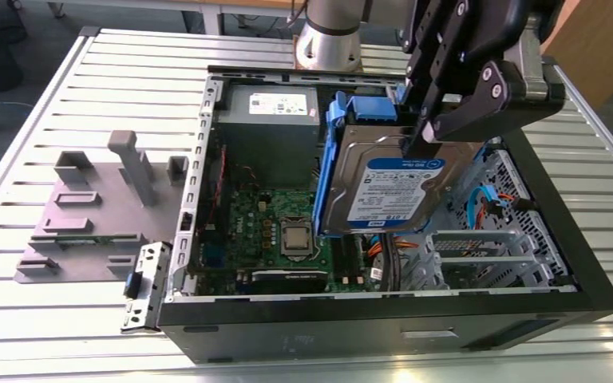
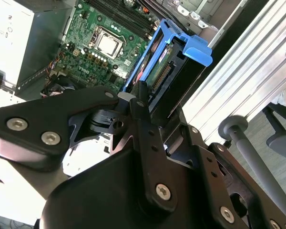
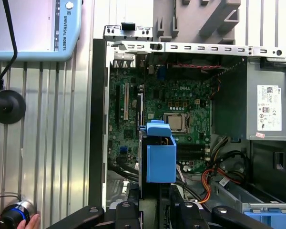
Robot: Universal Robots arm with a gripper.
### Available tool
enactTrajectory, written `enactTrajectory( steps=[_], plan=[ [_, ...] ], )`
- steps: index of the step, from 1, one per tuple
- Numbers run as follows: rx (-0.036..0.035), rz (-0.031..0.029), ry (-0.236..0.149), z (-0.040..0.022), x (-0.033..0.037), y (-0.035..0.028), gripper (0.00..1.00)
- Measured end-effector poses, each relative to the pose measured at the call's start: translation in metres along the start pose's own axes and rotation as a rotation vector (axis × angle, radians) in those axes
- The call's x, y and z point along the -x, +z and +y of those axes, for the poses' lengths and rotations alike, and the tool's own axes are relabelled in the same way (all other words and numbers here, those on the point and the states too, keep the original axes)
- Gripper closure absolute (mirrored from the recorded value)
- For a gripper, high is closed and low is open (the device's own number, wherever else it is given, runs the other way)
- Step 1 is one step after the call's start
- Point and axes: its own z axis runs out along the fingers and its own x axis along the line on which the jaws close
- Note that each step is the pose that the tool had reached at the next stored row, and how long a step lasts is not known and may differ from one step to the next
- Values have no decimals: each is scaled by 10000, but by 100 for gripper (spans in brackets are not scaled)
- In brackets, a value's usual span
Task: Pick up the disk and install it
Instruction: 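Insert the disk into the insertion slot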
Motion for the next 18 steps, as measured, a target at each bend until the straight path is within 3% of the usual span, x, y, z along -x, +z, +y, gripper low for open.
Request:
enactTrajectory(
  steps=[8,18],
  plan=[
    [0,0,0,-48,-1,-2,65],
    [0,0,0,-62,-1,-2,65]
  ],
)
